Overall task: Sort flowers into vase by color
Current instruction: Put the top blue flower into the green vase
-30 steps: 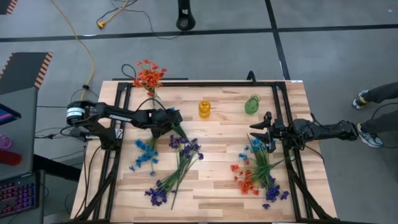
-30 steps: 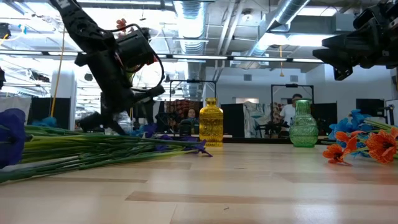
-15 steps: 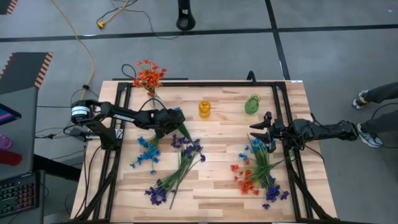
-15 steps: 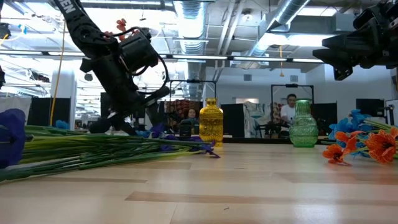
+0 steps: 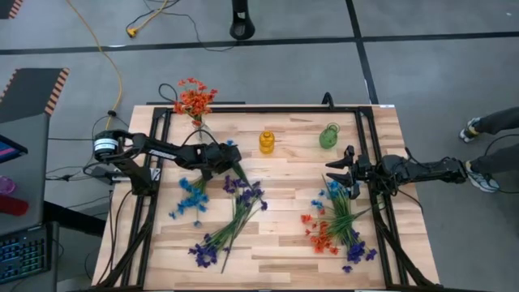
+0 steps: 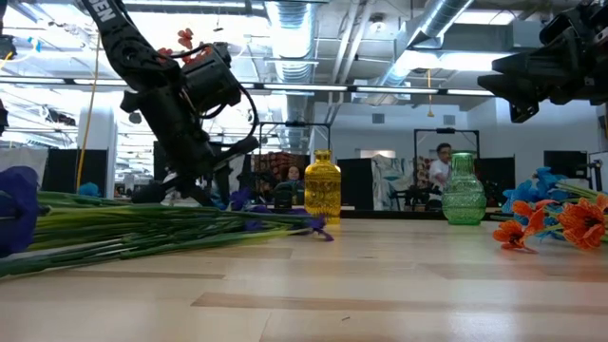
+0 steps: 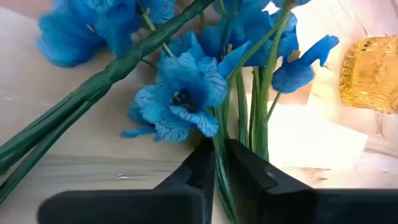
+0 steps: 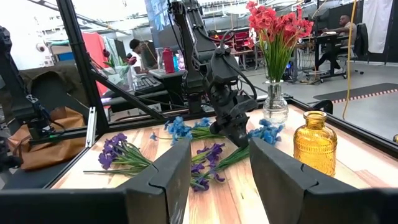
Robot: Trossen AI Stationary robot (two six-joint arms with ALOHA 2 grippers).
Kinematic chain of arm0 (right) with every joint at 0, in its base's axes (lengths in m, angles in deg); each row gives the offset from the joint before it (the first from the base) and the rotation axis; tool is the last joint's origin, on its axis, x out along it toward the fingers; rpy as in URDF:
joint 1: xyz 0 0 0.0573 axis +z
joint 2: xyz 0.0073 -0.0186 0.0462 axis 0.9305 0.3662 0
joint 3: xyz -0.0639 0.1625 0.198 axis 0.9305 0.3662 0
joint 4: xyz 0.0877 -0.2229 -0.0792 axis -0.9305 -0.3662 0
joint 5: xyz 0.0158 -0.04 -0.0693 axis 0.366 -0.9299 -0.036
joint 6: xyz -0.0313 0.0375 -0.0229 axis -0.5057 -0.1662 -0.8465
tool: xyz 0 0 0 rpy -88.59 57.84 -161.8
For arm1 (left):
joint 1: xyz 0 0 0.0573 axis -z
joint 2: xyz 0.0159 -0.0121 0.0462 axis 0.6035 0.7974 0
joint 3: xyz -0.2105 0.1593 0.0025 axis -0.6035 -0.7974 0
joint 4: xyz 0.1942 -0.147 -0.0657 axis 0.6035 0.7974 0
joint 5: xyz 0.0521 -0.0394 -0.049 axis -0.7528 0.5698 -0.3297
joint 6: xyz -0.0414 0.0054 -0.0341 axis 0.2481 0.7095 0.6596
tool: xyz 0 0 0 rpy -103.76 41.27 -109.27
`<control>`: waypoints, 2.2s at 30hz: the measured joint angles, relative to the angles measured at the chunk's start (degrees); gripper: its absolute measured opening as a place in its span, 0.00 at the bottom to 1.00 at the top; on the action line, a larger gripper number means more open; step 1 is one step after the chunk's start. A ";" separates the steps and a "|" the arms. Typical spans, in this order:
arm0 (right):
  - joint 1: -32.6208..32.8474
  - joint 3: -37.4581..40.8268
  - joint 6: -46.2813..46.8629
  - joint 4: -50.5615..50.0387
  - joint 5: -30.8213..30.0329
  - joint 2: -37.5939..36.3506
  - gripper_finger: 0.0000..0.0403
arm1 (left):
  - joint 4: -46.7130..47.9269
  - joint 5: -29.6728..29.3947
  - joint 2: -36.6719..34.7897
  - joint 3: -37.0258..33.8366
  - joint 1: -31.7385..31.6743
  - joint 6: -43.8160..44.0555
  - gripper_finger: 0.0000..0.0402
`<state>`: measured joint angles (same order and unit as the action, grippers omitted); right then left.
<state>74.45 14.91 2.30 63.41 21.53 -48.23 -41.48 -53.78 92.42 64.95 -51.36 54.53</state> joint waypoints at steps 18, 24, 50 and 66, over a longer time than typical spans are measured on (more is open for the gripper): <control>0.02 0.00 0.04 3.46 0.01 -0.02 0.47 | -1.47 -8.19 -8.78 -0.11 1.33 -12.86 0.00; 0.02 0.00 0.02 6.15 0.03 0.00 0.47 | -4.89 -14.04 -12.73 -0.09 4.19 -17.16 0.00; 0.02 0.00 0.52 20.17 0.03 8.81 0.51 | -35.40 -17.89 -14.36 0.02 12.72 -46.55 0.00; -2.62 -4.57 1.36 32.68 0.03 25.40 0.73 | -43.83 -17.74 -14.18 0.07 15.28 -62.41 0.00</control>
<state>71.83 10.35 3.66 96.09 21.56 -22.84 -85.31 -71.52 78.24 65.01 -36.08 -7.87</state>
